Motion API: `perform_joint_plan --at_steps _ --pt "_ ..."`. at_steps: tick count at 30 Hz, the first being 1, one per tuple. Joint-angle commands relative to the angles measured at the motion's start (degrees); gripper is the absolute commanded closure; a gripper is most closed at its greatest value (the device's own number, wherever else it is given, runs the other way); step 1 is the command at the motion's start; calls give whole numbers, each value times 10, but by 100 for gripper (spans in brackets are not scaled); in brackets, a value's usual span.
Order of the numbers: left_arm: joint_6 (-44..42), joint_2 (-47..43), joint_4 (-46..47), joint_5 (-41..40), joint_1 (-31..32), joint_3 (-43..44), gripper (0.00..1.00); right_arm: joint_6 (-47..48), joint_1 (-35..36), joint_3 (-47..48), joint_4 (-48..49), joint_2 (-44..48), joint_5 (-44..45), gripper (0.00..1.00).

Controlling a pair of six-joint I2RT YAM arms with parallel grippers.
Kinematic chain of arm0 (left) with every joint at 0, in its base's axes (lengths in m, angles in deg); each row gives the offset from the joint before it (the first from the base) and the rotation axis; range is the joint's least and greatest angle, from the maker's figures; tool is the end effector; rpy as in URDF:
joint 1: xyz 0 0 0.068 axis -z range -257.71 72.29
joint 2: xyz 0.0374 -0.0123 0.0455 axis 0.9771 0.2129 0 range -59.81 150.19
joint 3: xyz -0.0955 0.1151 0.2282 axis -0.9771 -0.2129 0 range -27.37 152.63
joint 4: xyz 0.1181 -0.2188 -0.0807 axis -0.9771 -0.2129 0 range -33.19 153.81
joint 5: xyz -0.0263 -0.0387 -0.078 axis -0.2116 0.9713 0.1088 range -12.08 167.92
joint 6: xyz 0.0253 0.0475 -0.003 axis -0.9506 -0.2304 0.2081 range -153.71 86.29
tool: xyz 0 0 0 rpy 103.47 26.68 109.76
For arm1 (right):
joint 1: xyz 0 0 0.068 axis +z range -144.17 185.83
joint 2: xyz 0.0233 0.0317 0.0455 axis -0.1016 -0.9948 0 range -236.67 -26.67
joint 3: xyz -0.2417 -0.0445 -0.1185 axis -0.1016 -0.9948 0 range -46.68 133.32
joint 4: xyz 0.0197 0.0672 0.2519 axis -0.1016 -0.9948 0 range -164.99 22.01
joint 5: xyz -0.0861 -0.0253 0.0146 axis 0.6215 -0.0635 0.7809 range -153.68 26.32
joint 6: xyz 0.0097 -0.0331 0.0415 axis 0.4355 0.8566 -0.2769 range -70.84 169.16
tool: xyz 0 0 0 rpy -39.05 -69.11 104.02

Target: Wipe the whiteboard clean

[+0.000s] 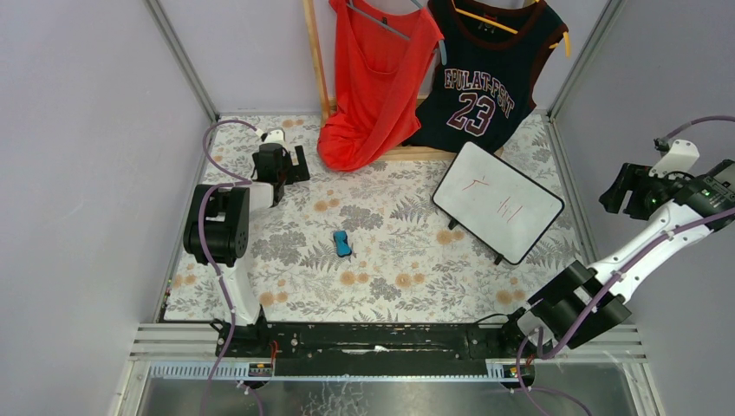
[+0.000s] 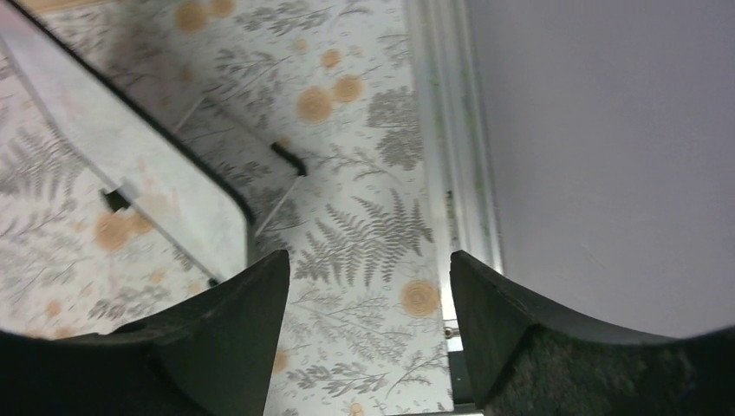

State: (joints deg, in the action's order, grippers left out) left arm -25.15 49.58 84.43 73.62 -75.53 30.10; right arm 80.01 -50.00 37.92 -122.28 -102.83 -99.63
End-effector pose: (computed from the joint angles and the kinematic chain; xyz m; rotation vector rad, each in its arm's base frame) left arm 0.3994 -0.0125 0.1499 -0.1623 2.1092 -0.0324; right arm 0.1644 -0.2050 0.3913 0.1910 2.1838 -0.0922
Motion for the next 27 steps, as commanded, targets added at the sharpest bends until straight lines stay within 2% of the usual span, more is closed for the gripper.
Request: perform_joint_plan --at_steps 1,8,20,22,27 --pt "4 8 6 1 -4 14 0 83 -1 38 -114 -29 -109 25" --pt "4 8 6 0 -4 14 0 176 -1 38 -185 -73 -171 31" --pt "-45 -9 3 52 9 16 0 181 -1 13 -175 -88 -157 34" --pt "-53 -24 -12 59 13 23 3 176 0 11 -167 -86 -155 34" --pt "10 -70 -41 135 17 67 5 170 -1 17 -163 -97 -164 34"
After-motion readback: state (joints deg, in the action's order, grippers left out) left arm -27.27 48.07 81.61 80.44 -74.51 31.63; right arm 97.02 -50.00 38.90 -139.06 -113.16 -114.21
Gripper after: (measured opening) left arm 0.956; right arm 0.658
